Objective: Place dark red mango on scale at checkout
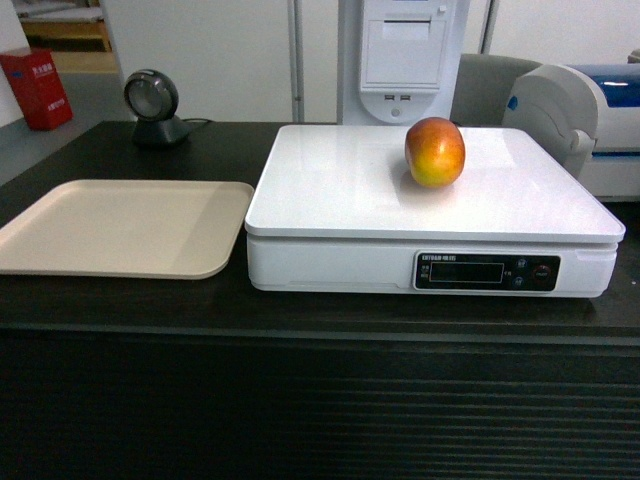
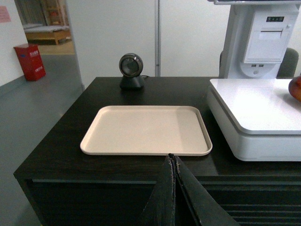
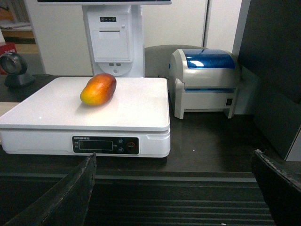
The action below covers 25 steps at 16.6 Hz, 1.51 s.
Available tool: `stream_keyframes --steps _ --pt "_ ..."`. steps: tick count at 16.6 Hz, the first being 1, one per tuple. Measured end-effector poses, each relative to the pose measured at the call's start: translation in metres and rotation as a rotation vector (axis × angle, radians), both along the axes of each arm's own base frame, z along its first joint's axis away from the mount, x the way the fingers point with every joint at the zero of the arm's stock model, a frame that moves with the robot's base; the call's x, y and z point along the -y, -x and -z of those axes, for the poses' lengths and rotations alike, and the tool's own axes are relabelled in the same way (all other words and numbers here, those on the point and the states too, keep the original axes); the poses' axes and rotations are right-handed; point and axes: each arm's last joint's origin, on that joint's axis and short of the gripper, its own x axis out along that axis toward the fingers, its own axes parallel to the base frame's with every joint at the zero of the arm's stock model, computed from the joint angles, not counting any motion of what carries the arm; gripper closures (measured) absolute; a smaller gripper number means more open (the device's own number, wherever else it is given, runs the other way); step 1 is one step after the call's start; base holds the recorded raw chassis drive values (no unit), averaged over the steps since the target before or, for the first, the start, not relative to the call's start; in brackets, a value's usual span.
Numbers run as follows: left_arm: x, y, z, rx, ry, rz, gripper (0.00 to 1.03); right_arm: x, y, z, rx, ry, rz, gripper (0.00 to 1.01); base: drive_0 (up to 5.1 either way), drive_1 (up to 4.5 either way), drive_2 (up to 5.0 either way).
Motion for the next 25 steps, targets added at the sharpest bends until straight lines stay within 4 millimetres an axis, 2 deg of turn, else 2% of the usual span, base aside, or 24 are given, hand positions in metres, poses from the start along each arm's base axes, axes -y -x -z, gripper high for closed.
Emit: stream_keyframes --steps 7,8,9,15,17,24,25 --pt "0.000 0.007 0.001 -0.006 0.000 0.000 1.01 0.000 0.000 0.000 0.000 0.000 0.000 0.03 0.0 0.00 0.0" --pt "0.000 0.013 0.008 -0.063 0.000 0.002 1.01 0.000 0.000 0.000 0.000 0.000 0.000 0.03 0.0 0.00 0.0" --pt "0.000 0.017 0.003 -0.003 0.000 0.000 1.01 0.000 0.000 0.000 0.000 0.000 0.000 0.03 0.0 0.00 0.0" --pt "0.000 0.017 0.004 -0.017 0.000 0.000 1.01 0.000 0.000 0.000 0.000 0.000 0.000 0.03 0.0 0.00 0.0" --pt "0.000 0.017 0.004 -0.017 0.000 0.000 0.86 0.000 0.000 0.000 0.000 0.000 0.000 0.03 0.0 0.00 0.0" --pt "0.000 0.017 0.004 -0.017 0.000 0.000 0.05 0.000 0.000 0.000 0.000 0.000 0.000 0.03 0.0 0.00 0.0" --pt "0.000 0.017 0.004 -0.017 -0.002 0.000 0.03 0.000 0.000 0.000 0.000 0.000 0.000 0.03 0.0 0.00 0.0"
